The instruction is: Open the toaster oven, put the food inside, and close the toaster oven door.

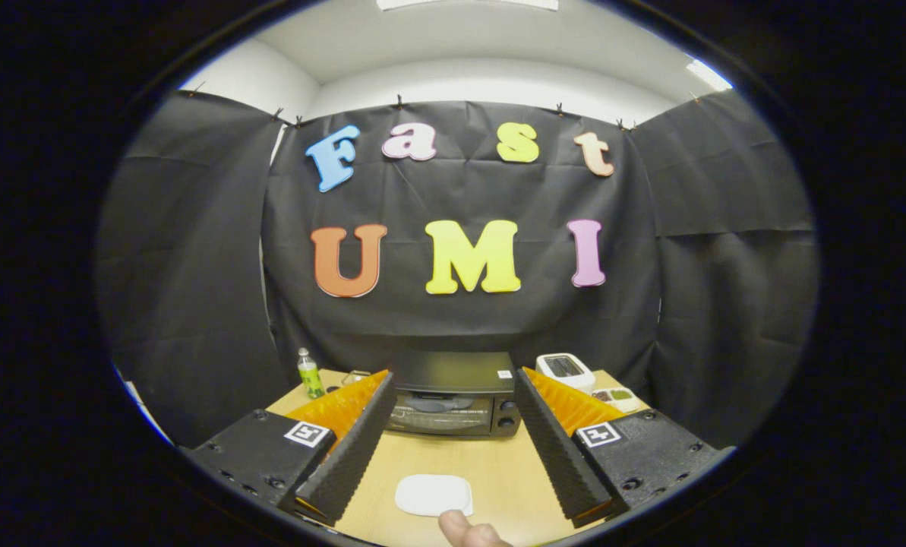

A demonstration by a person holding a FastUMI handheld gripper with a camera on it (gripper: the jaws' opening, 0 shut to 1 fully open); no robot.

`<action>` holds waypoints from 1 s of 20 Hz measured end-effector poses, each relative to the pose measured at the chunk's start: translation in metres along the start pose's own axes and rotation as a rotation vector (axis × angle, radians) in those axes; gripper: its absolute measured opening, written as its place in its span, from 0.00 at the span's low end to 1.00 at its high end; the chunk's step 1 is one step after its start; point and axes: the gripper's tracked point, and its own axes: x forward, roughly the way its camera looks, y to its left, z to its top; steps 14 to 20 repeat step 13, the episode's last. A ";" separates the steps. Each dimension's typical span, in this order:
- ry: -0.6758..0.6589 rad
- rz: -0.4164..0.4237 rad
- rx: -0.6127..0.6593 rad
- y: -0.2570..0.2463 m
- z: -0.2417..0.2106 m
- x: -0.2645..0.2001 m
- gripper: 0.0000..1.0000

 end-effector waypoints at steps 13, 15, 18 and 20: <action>-0.060 0.025 0.022 0.002 0.016 0.027 1.00; -0.060 0.025 0.022 0.002 0.016 0.027 1.00; -0.060 0.025 0.022 0.002 0.016 0.027 1.00; -0.060 0.025 0.022 0.002 0.016 0.027 1.00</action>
